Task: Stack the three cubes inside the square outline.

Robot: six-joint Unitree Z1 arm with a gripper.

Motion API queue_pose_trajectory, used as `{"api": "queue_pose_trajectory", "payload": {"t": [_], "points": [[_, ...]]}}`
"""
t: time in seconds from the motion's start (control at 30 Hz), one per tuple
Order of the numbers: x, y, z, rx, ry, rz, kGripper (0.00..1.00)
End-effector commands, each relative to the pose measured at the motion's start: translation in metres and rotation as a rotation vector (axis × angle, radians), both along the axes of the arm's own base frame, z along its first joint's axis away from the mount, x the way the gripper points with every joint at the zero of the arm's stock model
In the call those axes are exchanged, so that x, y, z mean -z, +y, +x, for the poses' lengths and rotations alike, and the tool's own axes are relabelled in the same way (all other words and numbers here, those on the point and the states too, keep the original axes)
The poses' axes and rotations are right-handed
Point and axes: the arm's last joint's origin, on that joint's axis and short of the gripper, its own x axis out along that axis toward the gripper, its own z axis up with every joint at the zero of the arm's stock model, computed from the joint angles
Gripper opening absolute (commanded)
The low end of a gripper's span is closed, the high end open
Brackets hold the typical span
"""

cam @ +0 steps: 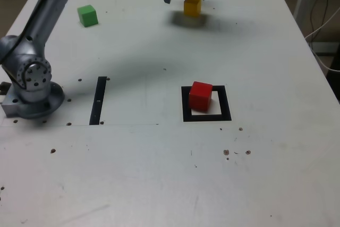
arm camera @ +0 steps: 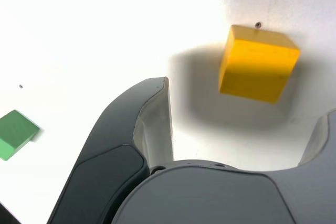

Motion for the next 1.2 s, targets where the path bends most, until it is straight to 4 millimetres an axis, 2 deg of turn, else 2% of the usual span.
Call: {"api": "queue_pose_trajectory", "payload": {"t": [0.0, 0.53, 0.63, 0.97, 1.17], "points": [[0.004, 0.003, 0.003, 0.005, 0.003, -0.011, 0.92], [0.027, 0.018, 0.02, 0.012, -0.005, -0.009, 0.77], [0.029, 0.019, 0.02, 0.013, -0.003, -0.009, 0.71], [0.031, 0.021, 0.023, 0.006, -0.024, -0.012, 0.41], [0.031, 0.022, 0.027, -0.001, -0.055, -0.01, 0.35]]}}
